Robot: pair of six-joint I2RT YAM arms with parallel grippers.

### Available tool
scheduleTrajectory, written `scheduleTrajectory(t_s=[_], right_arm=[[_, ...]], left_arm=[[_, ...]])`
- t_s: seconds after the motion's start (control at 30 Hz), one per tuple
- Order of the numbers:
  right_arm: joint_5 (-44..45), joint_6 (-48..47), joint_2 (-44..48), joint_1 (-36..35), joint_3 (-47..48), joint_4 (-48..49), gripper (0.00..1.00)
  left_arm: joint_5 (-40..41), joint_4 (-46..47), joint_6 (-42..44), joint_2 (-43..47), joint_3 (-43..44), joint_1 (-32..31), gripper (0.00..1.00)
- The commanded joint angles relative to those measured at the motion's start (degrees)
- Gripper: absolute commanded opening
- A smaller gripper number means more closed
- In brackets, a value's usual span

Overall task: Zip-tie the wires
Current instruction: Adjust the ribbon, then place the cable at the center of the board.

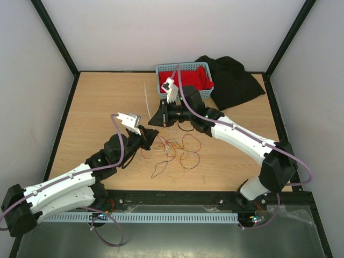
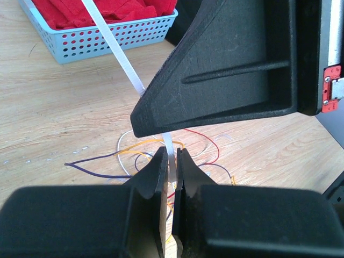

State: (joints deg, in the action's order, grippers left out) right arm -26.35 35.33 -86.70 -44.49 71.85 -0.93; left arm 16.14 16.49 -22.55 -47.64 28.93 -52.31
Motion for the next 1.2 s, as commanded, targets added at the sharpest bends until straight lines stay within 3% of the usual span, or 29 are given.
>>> scheduleTrajectory(t_s=[0.0, 0.2, 0.4, 0.6, 0.8, 0.97, 1.17], right_arm=[[0.53, 1.52, 1.42, 0.77, 5.43, 8.66, 0.00], [-0.92, 1.08, 3.88, 2.32, 2.00, 10.07, 0.00], [-7.68, 5.24, 9.71, 8.48, -7.43, 20.21, 0.48], [-9.32, -8.37, 19.04, 10.68, -16.15, 24.97, 0.98], [-10.70, -19.35, 25.45, 9.59, -26.76, 30.90, 0.99], [3.17, -38.06, 30.14, -2.47, -36.81, 40.60, 0.99], [14.52, -42.20, 22.65, -11.79, -41.25, 57.19, 0.99]], left_arm=[[-2.82, -6.89, -0.98, -0.17, -2.96, -0.77, 0.07], [0.37, -9.45, 1.86, 3.18, -0.86, -0.61, 0.04], [3.31, -19.53, 5.28, 4.31, 5.95, 0.20, 0.03], [2.84, -25.85, 2.24, 5.09, 9.80, 3.09, 0.01], [0.80, -35.99, 1.05, 3.92, 18.44, 6.93, 0.01], [-1.43, -38.20, -0.02, 3.26, 22.86, 8.61, 0.02], [-3.14, -38.90, -1.99, 1.11, 25.68, 8.94, 0.01]])
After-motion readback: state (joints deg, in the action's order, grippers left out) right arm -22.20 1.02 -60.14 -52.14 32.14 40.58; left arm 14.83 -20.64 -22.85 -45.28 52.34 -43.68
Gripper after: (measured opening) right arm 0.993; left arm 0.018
